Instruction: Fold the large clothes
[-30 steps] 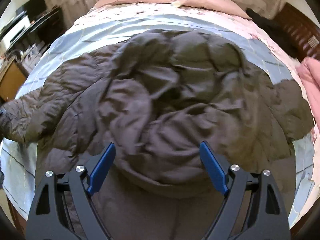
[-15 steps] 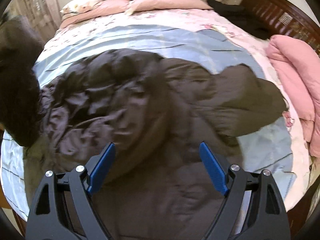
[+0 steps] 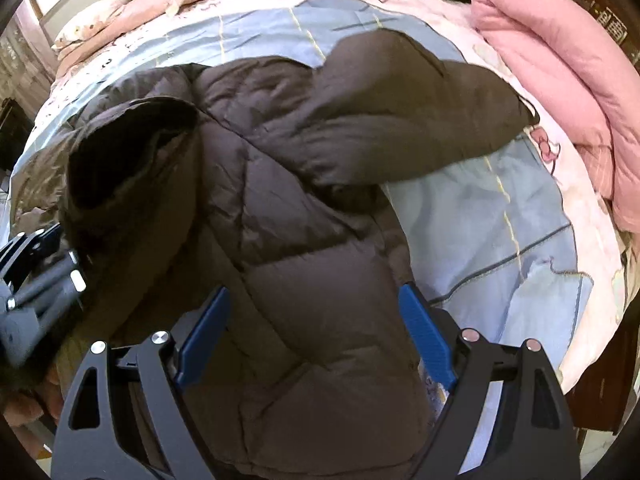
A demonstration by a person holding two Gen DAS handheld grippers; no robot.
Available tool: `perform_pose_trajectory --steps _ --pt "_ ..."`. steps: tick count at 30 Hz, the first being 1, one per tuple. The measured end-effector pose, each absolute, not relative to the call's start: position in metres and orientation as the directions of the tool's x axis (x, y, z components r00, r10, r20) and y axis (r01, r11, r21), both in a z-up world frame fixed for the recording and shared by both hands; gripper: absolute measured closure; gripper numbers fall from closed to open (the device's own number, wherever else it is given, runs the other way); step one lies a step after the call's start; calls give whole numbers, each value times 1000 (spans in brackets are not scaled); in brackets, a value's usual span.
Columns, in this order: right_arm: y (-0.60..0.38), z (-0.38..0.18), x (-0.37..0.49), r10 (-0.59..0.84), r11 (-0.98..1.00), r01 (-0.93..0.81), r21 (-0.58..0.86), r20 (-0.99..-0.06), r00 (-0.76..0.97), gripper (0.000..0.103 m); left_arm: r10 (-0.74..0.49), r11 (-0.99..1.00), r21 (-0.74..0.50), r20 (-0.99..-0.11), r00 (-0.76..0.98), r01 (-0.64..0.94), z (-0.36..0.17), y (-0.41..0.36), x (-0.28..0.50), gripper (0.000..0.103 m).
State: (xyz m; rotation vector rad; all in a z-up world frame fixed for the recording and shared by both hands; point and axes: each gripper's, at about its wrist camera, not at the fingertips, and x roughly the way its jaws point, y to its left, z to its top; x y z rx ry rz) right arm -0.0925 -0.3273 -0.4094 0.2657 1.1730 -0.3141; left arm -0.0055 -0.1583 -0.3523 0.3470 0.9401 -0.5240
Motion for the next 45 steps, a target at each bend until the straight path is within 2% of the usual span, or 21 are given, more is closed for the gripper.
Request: perform_pose_trajectory --steps 7,10,12,15,17,22,25,27,29,31,35,38,41,45 --pt "-320 -400 -81 -109 930 365 35 -924 366 17 -346 785 4 -826 445 619 -327 -157 -23 2" --pt "-312 -389 -72 -111 940 341 29 -917 383 17 -430 801 -74 -761 486 593 -281 -120 -27 2" --pt "-301 -377 -65 -107 947 320 30 -910 401 17 -454 845 -143 -701 551 515 -250 -78 -23 2" --pt "-279 -358 -54 -90 957 286 45 -892 443 17 -321 943 -154 -661 678 297 -229 -9 -1 2" --pt "-259 -347 -45 -71 965 256 60 -878 474 17 -205 979 -155 -677 707 136 -243 34 22 2" --pt "-203 -336 -22 -33 981 180 74 -848 529 17 -175 964 -261 -750 637 -43 -323 94 65 2" --pt "-171 -333 -11 -10 983 155 99 -815 580 17 -142 966 -239 -818 558 -104 -376 101 82 2" --pt "-149 -329 -8 7 986 125 109 -781 624 17 -125 967 -226 -825 551 -119 -401 100 80 2" --pt "-124 -328 0 23 990 89 109 -748 663 17 -106 967 -219 -812 574 -131 -405 96 76 2" --pt "-106 -338 11 42 994 50 99 -753 656 17 -95 969 -209 -809 581 -133 -406 93 74 2" --pt "-94 -375 37 -17 998 58 28 -761 648 17 -111 971 -211 -810 576 -110 -412 97 73 2" --pt "-111 -405 49 -85 994 105 -19 -744 663 17 -90 980 -176 -800 593 -89 -416 98 74 2" --pt "-132 -417 50 -158 987 111 -113 -704 692 17 -109 976 -200 -795 596 -88 -421 102 75 2" --pt "-171 -425 40 -208 978 130 -165 -673 710 15 -107 977 -196 -788 606 -82 -423 100 73 2"
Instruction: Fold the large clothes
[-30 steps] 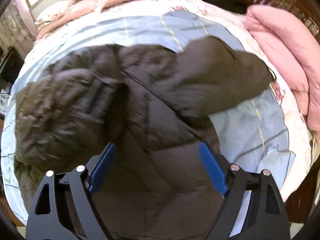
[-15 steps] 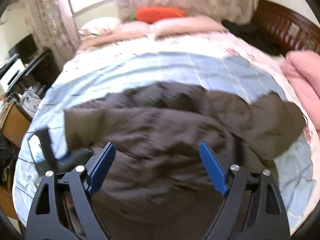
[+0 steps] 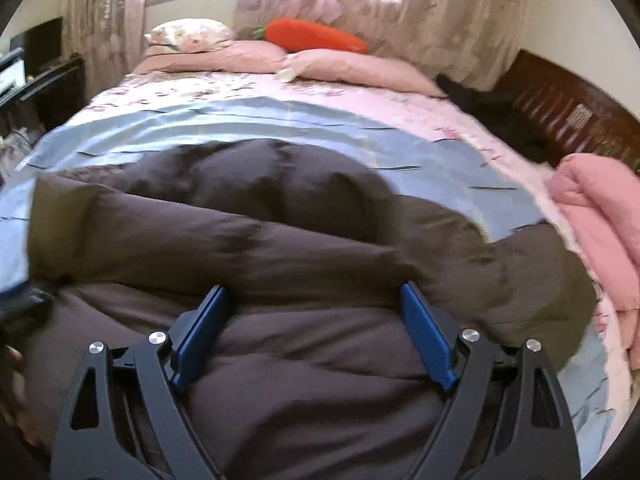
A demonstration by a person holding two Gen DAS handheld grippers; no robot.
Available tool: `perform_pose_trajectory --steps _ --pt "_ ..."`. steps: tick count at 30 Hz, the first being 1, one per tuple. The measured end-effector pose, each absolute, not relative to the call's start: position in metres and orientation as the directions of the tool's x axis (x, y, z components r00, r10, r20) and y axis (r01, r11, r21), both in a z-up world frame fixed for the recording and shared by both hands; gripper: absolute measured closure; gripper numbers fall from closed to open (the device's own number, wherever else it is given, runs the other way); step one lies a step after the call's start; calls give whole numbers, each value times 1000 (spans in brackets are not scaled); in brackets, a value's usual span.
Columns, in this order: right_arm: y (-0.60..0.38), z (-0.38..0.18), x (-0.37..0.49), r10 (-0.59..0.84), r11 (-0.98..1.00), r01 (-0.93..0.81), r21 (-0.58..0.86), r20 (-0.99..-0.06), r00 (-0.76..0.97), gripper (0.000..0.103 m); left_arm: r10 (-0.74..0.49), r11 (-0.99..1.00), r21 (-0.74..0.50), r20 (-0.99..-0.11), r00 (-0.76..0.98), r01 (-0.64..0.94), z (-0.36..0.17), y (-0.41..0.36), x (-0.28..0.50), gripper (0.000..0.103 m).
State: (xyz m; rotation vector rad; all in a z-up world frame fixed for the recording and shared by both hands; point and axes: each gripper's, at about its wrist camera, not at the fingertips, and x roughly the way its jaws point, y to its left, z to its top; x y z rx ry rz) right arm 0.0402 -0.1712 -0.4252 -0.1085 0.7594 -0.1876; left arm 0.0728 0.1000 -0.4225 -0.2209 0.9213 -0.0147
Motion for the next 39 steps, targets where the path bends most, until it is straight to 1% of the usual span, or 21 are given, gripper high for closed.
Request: perform_pose_trajectory --steps 2,3,4,6,9,11,13,16,17,19,21,24,25,26,29,32,34,35,36,37,39 --pt "-187 -431 35 -215 976 133 -172 -674 707 13 -101 980 -184 -786 610 -74 -424 96 72 2" --pt "-194 -434 32 -226 974 151 -169 -675 703 8 -99 981 -179 -785 612 -70 -424 94 72 2" --pt "-204 -440 30 -193 981 153 -120 -691 696 8 -100 982 -177 -784 613 -65 -425 92 72 2" --pt "-209 -448 29 -177 982 168 -84 -708 684 7 -90 984 -164 -786 612 -65 -426 89 72 2" --pt "-203 -451 35 -196 980 159 -119 -706 680 7 -72 986 -147 -803 592 -80 -425 88 77 2" --pt "-205 -451 39 -189 981 155 -114 -718 670 6 -57 987 -133 -827 559 -95 -418 85 81 2" --pt "-207 -451 40 -184 982 159 -104 -730 658 6 -107 981 -177 -841 530 -83 -402 83 83 2" --pt "-207 -451 40 -174 984 153 -97 -736 655 6 -181 961 -270 -765 618 -53 -351 73 68 2" --pt "-206 -451 40 -172 984 151 -95 -736 655 6 -196 958 -283 -749 633 -39 -336 61 64 2" --pt "-208 -451 40 -161 985 148 -84 -740 653 6 -216 961 -277 -744 633 2 -329 37 62 2" --pt "-209 -452 39 -153 987 139 -81 -739 656 6 -202 974 -222 -757 622 46 -338 9 62 2" --pt "-211 -453 40 -133 991 110 -79 -739 660 6 -147 989 -106 -843 518 107 -389 -33 69 2" --pt "-213 -453 40 -122 992 100 -75 -743 658 6 -120 991 -74 -847 518 109 -400 -39 68 2" --pt "-216 -454 41 -109 994 86 -69 -748 654 6 -105 992 -50 -828 551 113 -403 -43 64 2" --pt "-225 -453 40 -59 998 62 -25 -758 650 6 -112 992 -61 -837 536 113 -388 -46 67 2" --pt "-232 -452 39 -17 999 44 15 -762 647 6 -155 988 -122 -785 599 96 -357 -43 60 2" --pt "-236 -452 37 3 999 38 36 -764 645 6 -184 983 -157 -789 586 97 -356 -45 61 2" --pt "-238 -452 36 12 998 34 45 -764 645 6 -178 984 -151 -806 565 96 -364 -49 64 2" --pt "-240 -453 36 24 998 23 51 -763 646 6 -141 990 -111 -837 529 90 -385 -56 67 2" --pt "-240 -453 36 27 999 13 46 -765 644 6 -108 993 -72 -847 521 89 -400 -61 68 2" --pt "-241 -453 36 29 1000 -13 27 -776 630 6 -67 995 -13 -803 593 95 -413 -71 62 2"
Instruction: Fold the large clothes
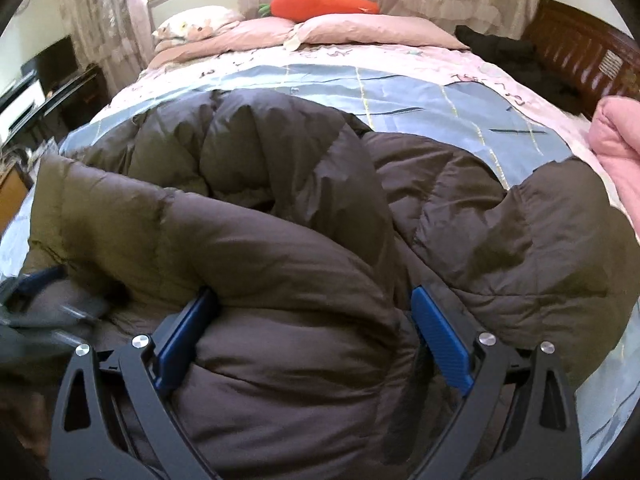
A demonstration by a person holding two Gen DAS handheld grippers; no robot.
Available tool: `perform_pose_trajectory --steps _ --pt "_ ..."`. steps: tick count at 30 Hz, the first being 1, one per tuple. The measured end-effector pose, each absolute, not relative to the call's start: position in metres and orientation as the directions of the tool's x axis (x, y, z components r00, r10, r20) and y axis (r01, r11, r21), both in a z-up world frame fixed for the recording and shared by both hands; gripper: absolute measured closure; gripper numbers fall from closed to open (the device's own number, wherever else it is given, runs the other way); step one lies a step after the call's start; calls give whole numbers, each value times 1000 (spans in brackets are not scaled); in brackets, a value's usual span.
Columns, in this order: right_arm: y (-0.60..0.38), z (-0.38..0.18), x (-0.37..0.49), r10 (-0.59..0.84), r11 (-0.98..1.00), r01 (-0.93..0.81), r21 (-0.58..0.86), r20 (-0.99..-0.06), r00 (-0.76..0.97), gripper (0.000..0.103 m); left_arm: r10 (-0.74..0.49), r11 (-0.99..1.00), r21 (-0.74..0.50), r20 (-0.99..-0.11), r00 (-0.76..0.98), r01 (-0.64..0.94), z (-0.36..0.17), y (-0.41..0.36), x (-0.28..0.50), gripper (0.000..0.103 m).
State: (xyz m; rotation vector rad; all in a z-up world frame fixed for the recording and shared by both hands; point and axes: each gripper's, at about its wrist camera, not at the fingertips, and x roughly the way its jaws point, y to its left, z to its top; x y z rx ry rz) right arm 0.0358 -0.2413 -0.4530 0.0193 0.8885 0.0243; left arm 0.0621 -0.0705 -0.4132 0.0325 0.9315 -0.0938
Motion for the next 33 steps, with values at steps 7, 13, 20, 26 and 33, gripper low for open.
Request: perform_pose_trajectory --steps 7,13,20,26,33 --pt "-336 -402 6 56 971 138 197 -743 667 6 -43 997 6 -797 602 79 -418 -76 63 2" --pt "-514 -408 -53 -173 744 594 306 -771 614 6 -35 997 14 -783 621 74 -420 -79 55 2" --pt "-628 -474 -59 -76 408 733 545 -780 622 9 -17 998 30 -765 644 62 -423 -82 49 2" --pt "-644 -503 -34 -52 310 744 592 -771 635 14 -12 998 33 -759 651 57 -424 -83 43 2" --pt "-648 -485 -33 -106 317 743 589 -757 645 94 -14 998 32 -758 652 58 -424 -82 42 2"
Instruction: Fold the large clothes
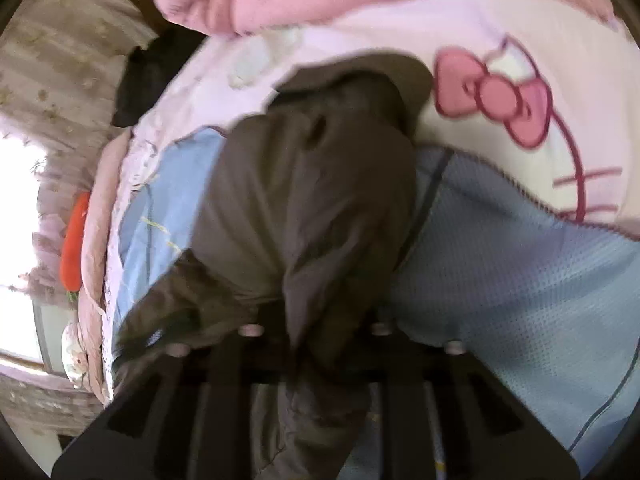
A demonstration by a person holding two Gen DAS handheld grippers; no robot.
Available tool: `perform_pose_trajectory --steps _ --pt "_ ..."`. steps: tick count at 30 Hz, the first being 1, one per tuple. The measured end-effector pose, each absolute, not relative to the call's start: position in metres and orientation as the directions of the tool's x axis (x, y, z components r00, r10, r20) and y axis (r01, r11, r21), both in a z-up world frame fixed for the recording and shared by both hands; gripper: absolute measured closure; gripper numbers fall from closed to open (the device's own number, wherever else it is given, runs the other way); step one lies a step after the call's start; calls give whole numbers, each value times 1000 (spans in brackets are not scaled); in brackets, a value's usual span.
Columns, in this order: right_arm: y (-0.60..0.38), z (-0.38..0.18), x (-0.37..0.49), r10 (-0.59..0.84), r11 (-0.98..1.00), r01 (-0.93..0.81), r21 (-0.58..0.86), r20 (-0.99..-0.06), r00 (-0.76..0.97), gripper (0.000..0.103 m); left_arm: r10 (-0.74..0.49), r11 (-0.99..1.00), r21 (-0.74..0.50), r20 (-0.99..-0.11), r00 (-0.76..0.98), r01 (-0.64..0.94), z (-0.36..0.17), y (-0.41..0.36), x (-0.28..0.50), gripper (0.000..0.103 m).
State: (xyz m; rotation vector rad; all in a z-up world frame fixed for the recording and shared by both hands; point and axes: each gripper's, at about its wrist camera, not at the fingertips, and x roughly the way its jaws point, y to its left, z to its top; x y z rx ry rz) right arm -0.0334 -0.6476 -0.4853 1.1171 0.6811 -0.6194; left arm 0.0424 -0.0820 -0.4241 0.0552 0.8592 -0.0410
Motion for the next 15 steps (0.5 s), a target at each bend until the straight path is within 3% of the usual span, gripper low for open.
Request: perform_pose_trajectory --steps 6,11,15 --pt "-608 -405 -15 -1 491 471 733 -540 841 96 -17 998 29 -760 649 59 -423 -83 42 2" --pt "-514 -334 27 289 531 92 842 -282 915 96 -28 998 19 -761 648 65 -421 -81 42 2" --pt "-403 -317 58 562 563 -146 813 -247 790 96 -40 997 8 -761 648 71 -420 -76 42 2"
